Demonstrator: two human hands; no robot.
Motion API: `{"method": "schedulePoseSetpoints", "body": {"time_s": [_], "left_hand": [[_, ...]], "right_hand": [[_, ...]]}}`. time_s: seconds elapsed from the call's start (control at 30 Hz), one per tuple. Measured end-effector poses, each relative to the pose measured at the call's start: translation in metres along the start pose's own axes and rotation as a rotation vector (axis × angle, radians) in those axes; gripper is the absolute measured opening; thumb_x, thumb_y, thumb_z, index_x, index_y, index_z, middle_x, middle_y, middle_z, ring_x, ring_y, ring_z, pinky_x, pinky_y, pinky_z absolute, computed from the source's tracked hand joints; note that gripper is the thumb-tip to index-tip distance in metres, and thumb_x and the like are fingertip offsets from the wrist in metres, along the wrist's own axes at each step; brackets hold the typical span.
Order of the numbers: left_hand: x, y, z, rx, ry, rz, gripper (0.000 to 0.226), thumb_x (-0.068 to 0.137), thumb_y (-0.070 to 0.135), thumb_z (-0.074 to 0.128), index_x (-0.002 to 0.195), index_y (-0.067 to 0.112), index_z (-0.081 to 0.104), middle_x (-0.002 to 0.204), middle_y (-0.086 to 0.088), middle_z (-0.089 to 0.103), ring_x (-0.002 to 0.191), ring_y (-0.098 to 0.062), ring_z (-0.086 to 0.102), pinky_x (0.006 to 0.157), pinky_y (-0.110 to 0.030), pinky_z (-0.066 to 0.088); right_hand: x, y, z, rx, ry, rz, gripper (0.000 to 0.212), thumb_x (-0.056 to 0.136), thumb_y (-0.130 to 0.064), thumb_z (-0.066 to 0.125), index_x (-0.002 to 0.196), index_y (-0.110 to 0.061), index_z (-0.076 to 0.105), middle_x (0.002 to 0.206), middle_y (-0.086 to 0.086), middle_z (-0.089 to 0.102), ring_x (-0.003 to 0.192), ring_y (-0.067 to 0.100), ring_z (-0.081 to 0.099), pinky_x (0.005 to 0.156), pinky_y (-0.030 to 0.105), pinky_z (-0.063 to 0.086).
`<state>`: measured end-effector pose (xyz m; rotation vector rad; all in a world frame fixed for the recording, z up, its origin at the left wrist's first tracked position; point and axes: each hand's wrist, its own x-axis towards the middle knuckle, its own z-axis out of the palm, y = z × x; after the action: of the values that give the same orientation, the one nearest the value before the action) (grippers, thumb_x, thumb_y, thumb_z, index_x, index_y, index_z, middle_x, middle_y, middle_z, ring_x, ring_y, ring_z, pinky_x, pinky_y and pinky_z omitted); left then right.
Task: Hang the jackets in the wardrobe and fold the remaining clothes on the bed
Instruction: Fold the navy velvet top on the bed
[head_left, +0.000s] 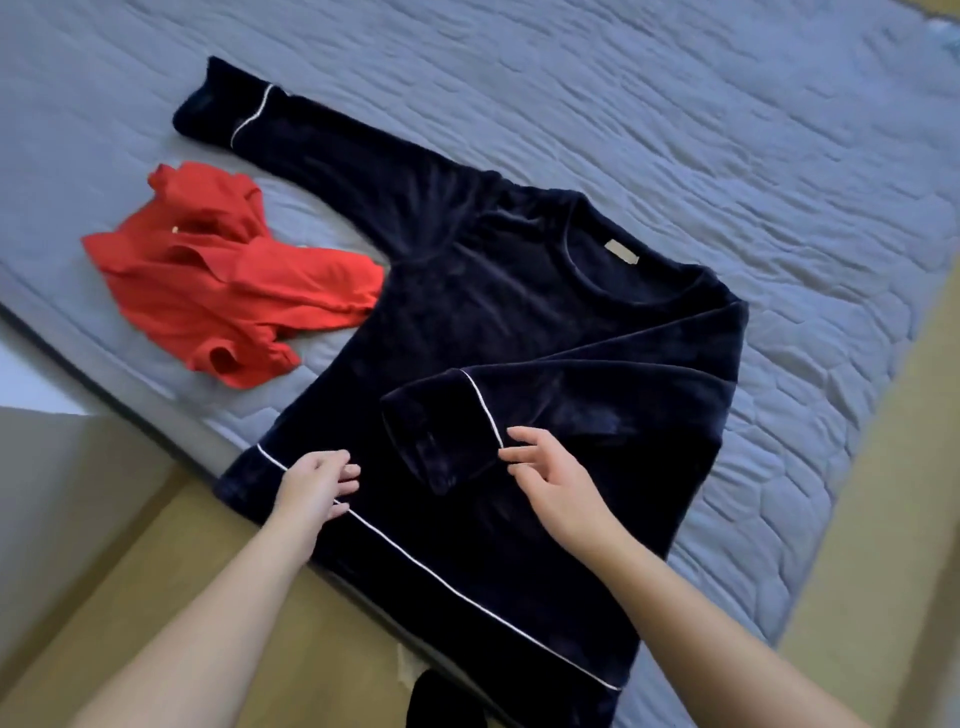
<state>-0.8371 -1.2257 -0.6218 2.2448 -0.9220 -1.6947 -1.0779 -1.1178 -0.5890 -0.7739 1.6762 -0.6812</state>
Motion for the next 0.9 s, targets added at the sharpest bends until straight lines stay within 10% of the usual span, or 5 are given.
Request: {"method": "schedulePoseSetpoints", "body": {"time_s": [0.2, 0.3, 0.57, 0.73, 0.9], "left_hand": [[0.024, -0.020, 0.056, 0.233, 0.071, 0.180, 0.042, 0.081, 0.062, 0.057, 0.096, 0.023, 0.059, 0.091, 0.015, 0.062, 0.085, -0.004, 0.057, 0.071, -0.025, 0.041], [0.040, -0.016, 0.083, 0.255, 0.113, 0.077, 0.055, 0.079, 0.062, 0.060, 0.100, 0.012, 0.056, 0.098, 0.001, 0.063, 0.092, -0.019, 0.060, 0.078, -0.033, 0.044], [0.051, -0.028, 0.115, 0.283, 0.124, -0.087, 0.076, 0.073, 0.049, 0.076, 0.129, 0.008, 0.046, 0.120, -0.009, 0.059, 0.103, -0.033, 0.060, 0.092, -0.045, 0.051], [0.045, -0.031, 0.118, 0.267, 0.267, 0.085, 0.028, 0.081, 0.028, 0.066, 0.098, 0.009, 0.056, 0.094, -0.008, 0.062, 0.082, -0.029, 0.059, 0.066, -0.033, 0.044], [0.021, -0.032, 0.129, 0.253, 0.521, 0.278, 0.034, 0.082, 0.036, 0.064, 0.102, 0.017, 0.046, 0.091, -0.001, 0.060, 0.082, -0.022, 0.055, 0.073, -0.033, 0.039]], "right_hand": [[0.060, 0.068, -0.088, -0.523, 0.588, 0.129, 0.043, 0.086, -0.013, 0.055, 0.129, -0.016, 0.050, 0.133, 0.005, 0.047, 0.123, 0.024, 0.045, 0.101, 0.040, 0.038], [0.083, 0.088, -0.136, -0.371, 0.825, 0.337, 0.056, 0.087, -0.020, 0.056, 0.139, -0.011, 0.038, 0.142, 0.013, 0.041, 0.128, 0.031, 0.042, 0.102, 0.046, 0.036], [0.093, 0.137, -0.194, -0.459, 0.359, 0.301, 0.110, 0.073, -0.025, 0.081, 0.152, -0.032, 0.005, 0.147, 0.014, 0.030, 0.134, 0.029, 0.035, 0.095, 0.028, 0.033], [0.079, 0.150, -0.206, -0.695, 0.147, 0.174, 0.115, 0.069, -0.036, 0.082, 0.149, -0.042, 0.000, 0.141, 0.009, 0.028, 0.127, 0.025, 0.040, 0.100, 0.032, 0.039], [0.074, 0.153, -0.203, -0.787, 0.433, 0.173, 0.082, 0.084, -0.015, 0.054, 0.150, -0.031, 0.009, 0.118, 0.009, 0.053, 0.071, 0.022, 0.054, 0.052, 0.030, 0.034]]}}
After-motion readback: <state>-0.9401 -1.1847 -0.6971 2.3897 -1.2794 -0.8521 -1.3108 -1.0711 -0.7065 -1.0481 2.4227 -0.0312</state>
